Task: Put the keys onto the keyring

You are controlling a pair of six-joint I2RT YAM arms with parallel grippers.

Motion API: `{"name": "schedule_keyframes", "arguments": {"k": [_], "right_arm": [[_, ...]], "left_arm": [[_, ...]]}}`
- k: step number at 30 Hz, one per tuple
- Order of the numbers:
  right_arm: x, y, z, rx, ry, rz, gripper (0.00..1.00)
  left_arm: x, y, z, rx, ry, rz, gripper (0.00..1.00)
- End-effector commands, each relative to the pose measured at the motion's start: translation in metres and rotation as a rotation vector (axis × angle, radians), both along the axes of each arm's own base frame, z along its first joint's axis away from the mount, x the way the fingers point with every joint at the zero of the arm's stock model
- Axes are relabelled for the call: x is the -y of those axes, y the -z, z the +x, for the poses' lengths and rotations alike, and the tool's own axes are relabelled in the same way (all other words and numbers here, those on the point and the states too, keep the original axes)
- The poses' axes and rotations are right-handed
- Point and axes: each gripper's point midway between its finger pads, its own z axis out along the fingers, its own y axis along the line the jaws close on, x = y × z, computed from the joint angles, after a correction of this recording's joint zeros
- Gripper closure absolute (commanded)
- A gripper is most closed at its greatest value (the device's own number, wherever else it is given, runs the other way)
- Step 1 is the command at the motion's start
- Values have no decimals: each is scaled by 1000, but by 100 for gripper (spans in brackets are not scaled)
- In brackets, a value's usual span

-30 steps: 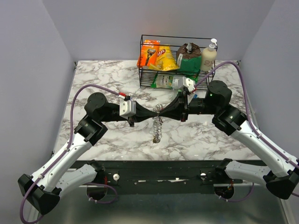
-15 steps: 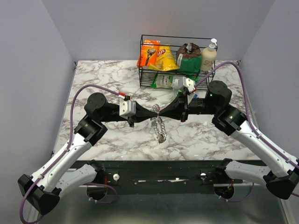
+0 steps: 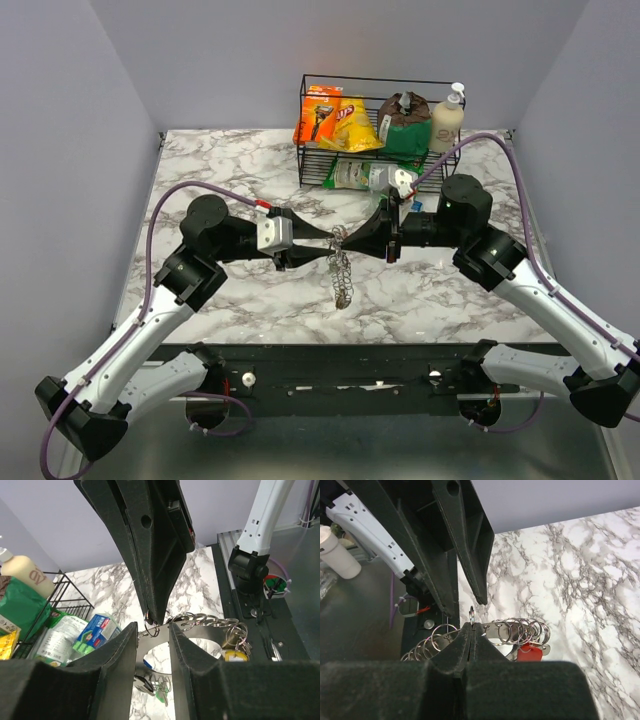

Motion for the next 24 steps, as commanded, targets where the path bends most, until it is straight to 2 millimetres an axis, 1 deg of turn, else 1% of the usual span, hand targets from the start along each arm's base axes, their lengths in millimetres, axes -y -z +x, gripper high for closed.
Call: {"name": "schedule_keyframes", "arguments": {"k": [1, 5, 13, 17, 18, 24], "right_arm": [[4, 1, 5, 48, 32, -17, 99], [5, 10, 8, 48, 45, -56, 99], [12, 27, 16, 55, 82, -142, 99], [15, 34, 19, 59, 98, -174, 99], [15, 36, 20, 61, 100, -183, 99], [19, 46, 23, 63, 113, -226, 99]], "left_arm": [[-3, -10, 0, 36, -18, 24, 59], [-1, -6, 5, 20, -17, 61, 57], [2, -6, 13, -10, -19, 140, 51], [6, 4, 18, -47, -4, 201, 47], [6, 6, 17, -64, 6, 213, 45], [13, 17, 16, -131, 63, 269, 44]]}}
